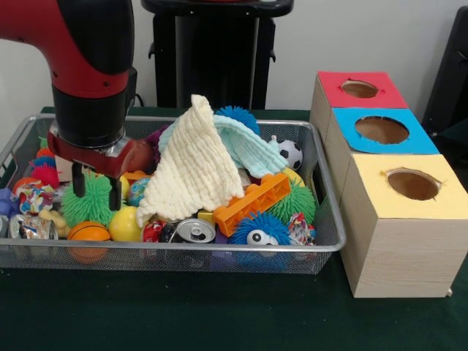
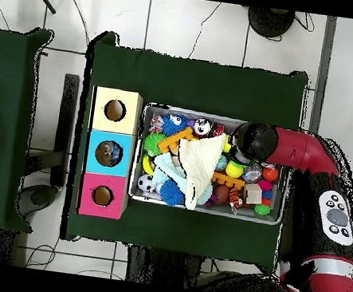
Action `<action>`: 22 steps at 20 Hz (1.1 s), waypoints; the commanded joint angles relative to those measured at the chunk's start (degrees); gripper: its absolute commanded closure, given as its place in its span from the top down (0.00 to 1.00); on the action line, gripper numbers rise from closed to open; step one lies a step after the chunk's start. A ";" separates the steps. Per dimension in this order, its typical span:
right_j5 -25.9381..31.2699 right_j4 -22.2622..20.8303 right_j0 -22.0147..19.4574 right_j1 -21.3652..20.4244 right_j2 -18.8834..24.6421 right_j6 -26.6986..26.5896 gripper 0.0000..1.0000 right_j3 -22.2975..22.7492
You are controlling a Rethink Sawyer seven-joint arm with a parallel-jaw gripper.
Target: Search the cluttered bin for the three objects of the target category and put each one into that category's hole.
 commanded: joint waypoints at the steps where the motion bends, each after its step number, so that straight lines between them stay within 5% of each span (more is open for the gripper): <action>1: -5.26 -6.03 -1.70 2.87 -0.47 -7.18 1.00 7.21; 9: -9.77 -10.90 -0.33 4.73 -3.23 -2.84 1.00 6.04; 22: -15.22 -10.73 -1.86 12.45 -1.77 -3.05 1.00 2.94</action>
